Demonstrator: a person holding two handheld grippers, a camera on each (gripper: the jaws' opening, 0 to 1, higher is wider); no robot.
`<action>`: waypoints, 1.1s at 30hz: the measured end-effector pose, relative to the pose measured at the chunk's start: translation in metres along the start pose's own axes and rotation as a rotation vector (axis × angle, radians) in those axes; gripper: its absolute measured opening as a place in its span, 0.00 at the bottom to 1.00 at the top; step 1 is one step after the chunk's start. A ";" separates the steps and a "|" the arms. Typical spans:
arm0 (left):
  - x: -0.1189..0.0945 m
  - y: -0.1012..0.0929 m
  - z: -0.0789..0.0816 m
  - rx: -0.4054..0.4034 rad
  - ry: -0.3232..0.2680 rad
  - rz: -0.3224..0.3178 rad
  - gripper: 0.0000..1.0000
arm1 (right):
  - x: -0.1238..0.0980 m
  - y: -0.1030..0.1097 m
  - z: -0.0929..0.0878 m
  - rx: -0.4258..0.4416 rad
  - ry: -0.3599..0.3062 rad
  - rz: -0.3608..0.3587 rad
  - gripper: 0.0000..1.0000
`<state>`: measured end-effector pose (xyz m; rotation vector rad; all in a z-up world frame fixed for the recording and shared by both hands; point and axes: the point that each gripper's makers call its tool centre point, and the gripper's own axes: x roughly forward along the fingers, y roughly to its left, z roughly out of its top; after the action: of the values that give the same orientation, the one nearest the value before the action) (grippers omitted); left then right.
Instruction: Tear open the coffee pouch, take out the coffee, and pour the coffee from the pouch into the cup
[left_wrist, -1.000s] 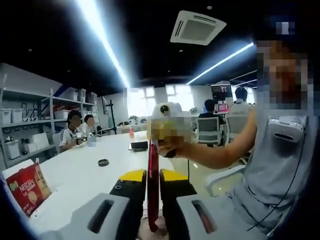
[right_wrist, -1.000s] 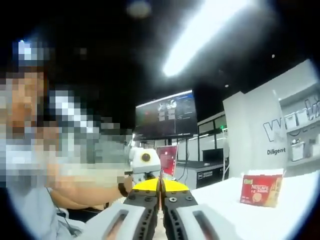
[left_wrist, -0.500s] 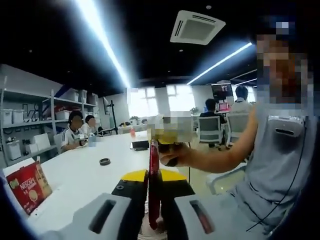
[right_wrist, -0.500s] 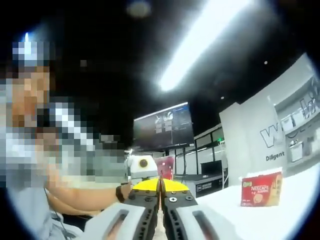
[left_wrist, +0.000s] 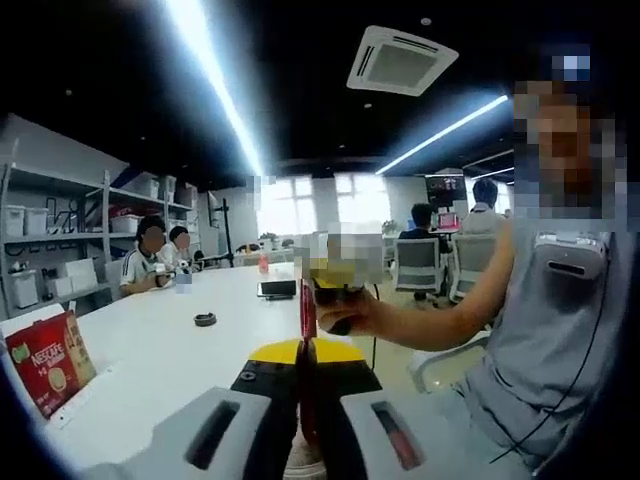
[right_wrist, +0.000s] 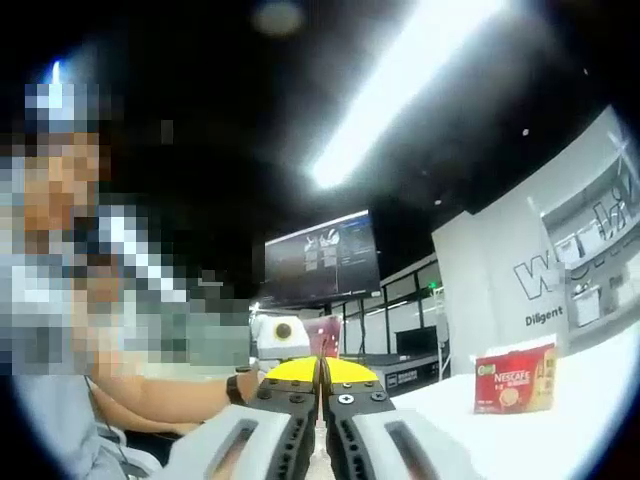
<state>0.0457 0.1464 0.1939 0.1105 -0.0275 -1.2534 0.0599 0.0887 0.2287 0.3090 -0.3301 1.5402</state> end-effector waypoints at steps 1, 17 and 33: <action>0.000 0.001 0.003 -0.013 -0.019 0.007 0.10 | 0.000 -0.001 0.001 0.002 -0.008 0.002 0.02; -0.007 0.008 0.000 -0.019 -0.022 0.053 0.07 | 0.000 -0.007 -0.009 0.029 -0.011 0.006 0.02; -0.002 -0.008 0.001 -0.076 -0.034 0.006 0.11 | 0.004 0.000 0.003 0.013 -0.032 0.021 0.02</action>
<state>0.0376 0.1457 0.1938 0.0233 -0.0096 -1.2488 0.0596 0.0915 0.2329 0.3420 -0.3499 1.5599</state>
